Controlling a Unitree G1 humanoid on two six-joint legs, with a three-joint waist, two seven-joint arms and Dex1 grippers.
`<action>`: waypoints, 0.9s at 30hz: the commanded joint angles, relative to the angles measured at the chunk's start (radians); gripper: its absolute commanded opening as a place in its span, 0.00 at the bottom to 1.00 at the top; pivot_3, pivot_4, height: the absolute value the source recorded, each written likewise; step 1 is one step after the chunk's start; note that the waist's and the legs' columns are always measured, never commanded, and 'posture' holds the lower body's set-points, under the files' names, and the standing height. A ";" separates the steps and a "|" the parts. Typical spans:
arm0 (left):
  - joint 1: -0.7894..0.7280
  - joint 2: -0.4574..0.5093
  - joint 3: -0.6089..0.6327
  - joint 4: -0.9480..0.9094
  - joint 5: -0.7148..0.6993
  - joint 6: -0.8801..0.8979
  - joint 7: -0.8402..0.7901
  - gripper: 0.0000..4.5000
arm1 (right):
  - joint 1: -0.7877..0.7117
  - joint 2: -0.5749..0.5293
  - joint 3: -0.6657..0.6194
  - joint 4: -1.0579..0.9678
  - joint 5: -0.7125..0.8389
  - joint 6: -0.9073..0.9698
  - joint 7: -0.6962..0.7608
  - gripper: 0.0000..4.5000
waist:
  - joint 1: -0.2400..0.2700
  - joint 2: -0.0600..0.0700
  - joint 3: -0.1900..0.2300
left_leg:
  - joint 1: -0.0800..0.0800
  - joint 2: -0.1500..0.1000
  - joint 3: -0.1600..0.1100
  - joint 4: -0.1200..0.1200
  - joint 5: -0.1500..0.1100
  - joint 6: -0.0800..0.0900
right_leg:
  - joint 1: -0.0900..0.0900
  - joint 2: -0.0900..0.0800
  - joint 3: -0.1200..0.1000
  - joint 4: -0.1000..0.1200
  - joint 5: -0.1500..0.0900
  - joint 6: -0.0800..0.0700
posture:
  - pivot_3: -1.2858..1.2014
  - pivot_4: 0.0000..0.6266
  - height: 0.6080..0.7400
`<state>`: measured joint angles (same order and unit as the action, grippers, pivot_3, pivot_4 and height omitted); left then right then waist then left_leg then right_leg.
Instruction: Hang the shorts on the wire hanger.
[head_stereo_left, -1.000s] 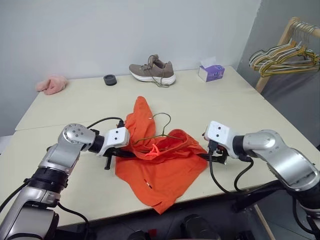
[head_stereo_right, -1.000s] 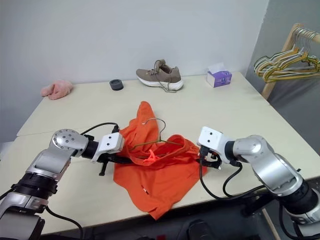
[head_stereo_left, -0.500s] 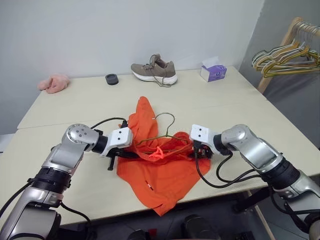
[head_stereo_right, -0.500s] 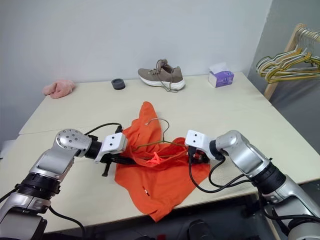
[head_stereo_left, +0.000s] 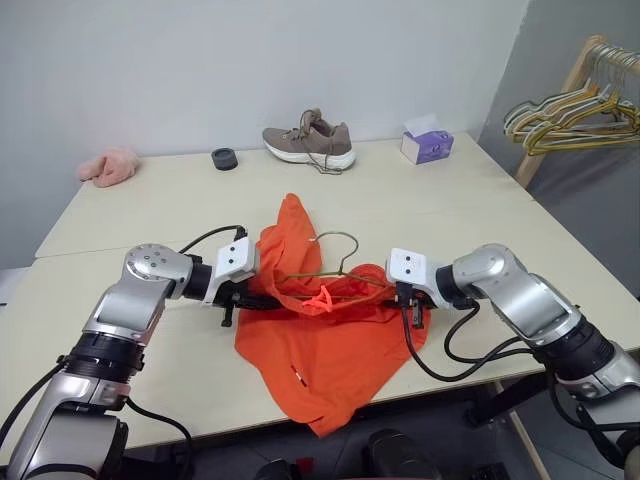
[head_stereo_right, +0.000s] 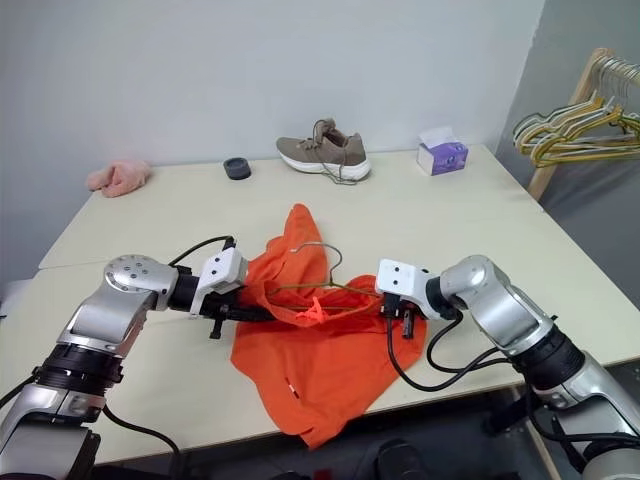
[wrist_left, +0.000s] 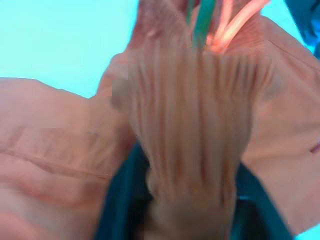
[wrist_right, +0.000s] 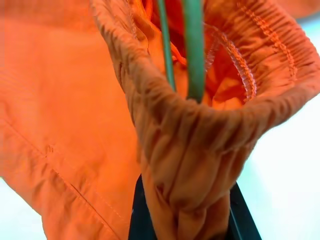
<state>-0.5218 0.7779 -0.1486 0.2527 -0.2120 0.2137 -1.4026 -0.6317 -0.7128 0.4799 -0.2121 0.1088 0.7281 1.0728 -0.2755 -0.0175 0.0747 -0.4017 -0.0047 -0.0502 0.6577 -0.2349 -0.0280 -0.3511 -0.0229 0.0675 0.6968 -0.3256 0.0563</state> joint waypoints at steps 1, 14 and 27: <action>-0.038 -0.001 0.059 0.028 -0.030 0.003 0.026 0.60 | 0.006 -0.024 -0.078 -0.064 0.040 0.035 0.006 0.00 | 0.000 0.000 0.000 | 0.000 0.000 0.000 0.000 0.000 0.000 | 0.000 0.000 0.000 0.000 0.000 0.000 | 0.40 0.03 1.00; -0.138 -0.066 0.203 0.278 -0.038 -0.091 0.258 0.94 | 0.179 -0.119 -0.294 -0.077 0.095 0.163 -0.096 0.00 | 0.002 0.000 0.000 | 0.000 0.000 0.000 0.001 0.000 0.000 | 0.000 -0.001 0.000 0.000 0.000 0.000 | 0.40 0.04 1.00; -0.094 -0.205 0.137 -0.023 -0.163 0.137 0.194 0.94 | 0.478 -0.024 -0.740 -0.300 0.182 0.449 -0.384 0.00 | -0.004 -0.001 0.000 | -0.001 -0.001 0.002 0.002 0.000 0.000 | 0.001 0.000 0.002 0.000 -0.002 0.003 | 0.36 0.08 1.00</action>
<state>-0.5928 0.5753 -0.0034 0.2901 -0.3475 0.3305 -1.1957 -0.1497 -0.7336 -0.1759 -0.4584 0.2783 1.1477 0.7258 -0.2792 -0.0180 0.0750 -0.4024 -0.0054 -0.0477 0.6597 -0.2350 -0.0282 -0.3496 -0.0224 0.0695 0.6966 -0.3274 0.0598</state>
